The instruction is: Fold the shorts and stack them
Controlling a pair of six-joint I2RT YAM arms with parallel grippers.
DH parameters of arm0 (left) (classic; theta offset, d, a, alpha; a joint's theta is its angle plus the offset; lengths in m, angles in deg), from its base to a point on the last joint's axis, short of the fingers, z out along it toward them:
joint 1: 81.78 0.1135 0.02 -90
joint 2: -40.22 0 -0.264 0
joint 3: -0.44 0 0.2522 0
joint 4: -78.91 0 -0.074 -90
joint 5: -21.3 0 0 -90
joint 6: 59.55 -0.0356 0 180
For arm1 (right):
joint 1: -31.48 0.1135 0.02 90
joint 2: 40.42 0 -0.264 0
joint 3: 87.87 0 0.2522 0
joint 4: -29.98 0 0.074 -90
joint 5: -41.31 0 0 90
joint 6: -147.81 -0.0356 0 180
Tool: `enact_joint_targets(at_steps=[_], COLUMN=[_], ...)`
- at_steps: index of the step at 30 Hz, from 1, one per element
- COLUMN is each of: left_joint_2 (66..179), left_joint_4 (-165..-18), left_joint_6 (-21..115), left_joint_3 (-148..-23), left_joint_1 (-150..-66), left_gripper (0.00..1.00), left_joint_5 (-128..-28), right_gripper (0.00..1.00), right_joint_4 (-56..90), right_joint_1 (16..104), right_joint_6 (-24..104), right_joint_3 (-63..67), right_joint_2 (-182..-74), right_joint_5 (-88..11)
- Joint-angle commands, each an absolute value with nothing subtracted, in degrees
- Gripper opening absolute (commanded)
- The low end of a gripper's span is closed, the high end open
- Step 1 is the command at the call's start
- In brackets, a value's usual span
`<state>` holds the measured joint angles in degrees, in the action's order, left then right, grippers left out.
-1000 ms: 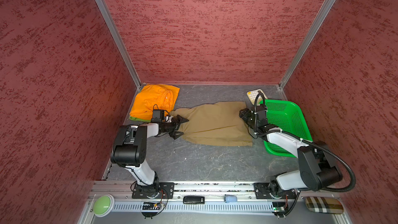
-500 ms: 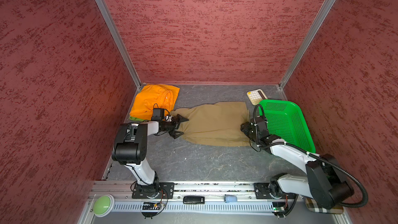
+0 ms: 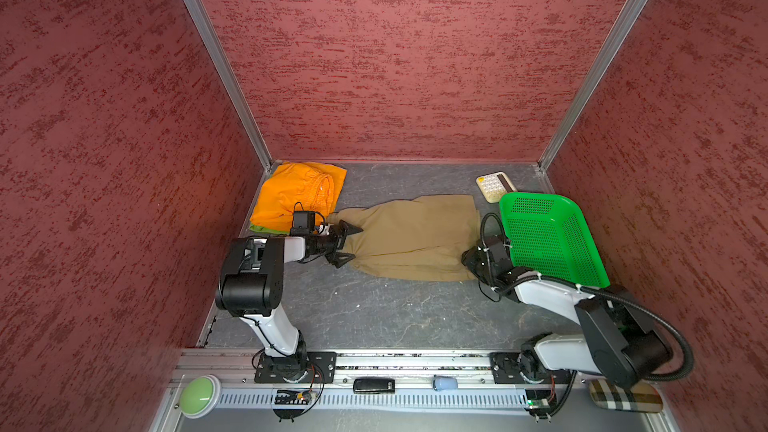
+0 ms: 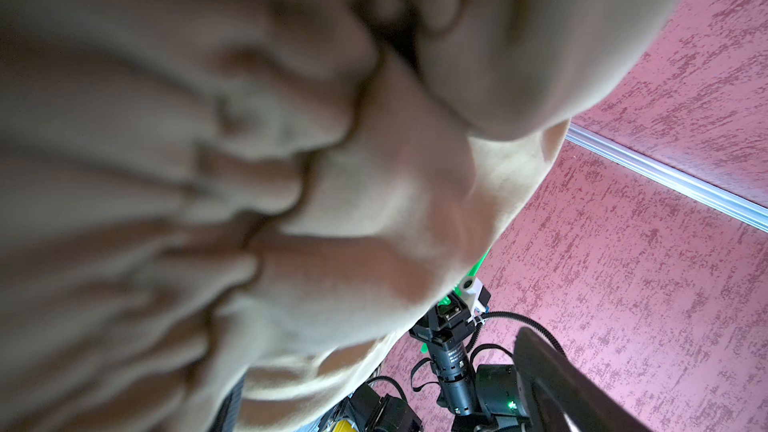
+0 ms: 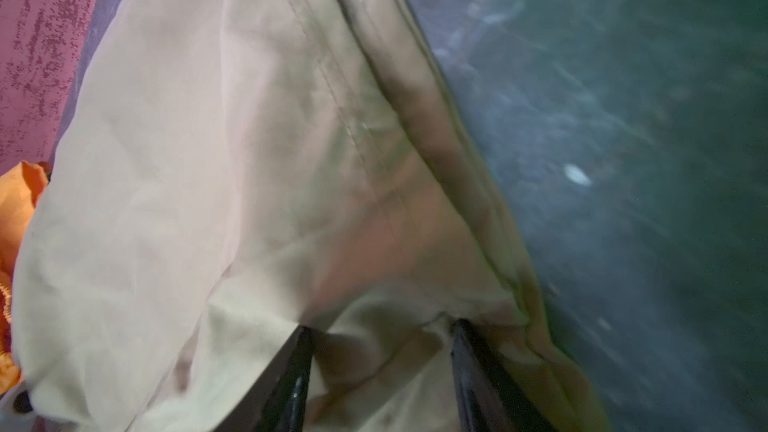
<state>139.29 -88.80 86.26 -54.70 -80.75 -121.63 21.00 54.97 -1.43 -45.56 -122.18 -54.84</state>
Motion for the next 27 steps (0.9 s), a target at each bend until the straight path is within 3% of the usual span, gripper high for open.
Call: enact_joint_targets(at_steps=[1, 10, 15, 20, 27], left_joint_2=[142.3, 140.6, 140.5, 139.1, 139.4], left_joint_4=[-88.9, -105.3, -114.2, -117.6, -116.6], left_joint_6=[88.7, 102.3, 111.5, 115.7, 116.7], left_joint_3=[-50.8, -42.1, -40.6, -41.7, -46.7], left_joint_1=[-81.3, -81.8, -84.2, -86.0, -86.8], left_gripper=[0.99, 0.99, 0.99, 0.99, 0.99], left_joint_5=[-115.9, -116.4, -115.0, -112.1, -110.6], right_gripper=[0.55, 0.54, 0.54, 0.57, 0.79], right_joint_4=[21.3, 15.4, 9.9, 5.7, 10.9], right_joint_1=[53.3, 48.2, 46.1, 46.0, 45.8], right_joint_6=[0.6, 10.7, 14.4, 17.2, 9.2], right_joint_3=[-41.7, -18.2, -6.9, -5.5, -17.7], right_joint_2=[-130.1, -148.1, -152.7, -145.9, -133.2], right_joint_5=[-54.4, -52.5, -50.8, -52.0, -48.8])
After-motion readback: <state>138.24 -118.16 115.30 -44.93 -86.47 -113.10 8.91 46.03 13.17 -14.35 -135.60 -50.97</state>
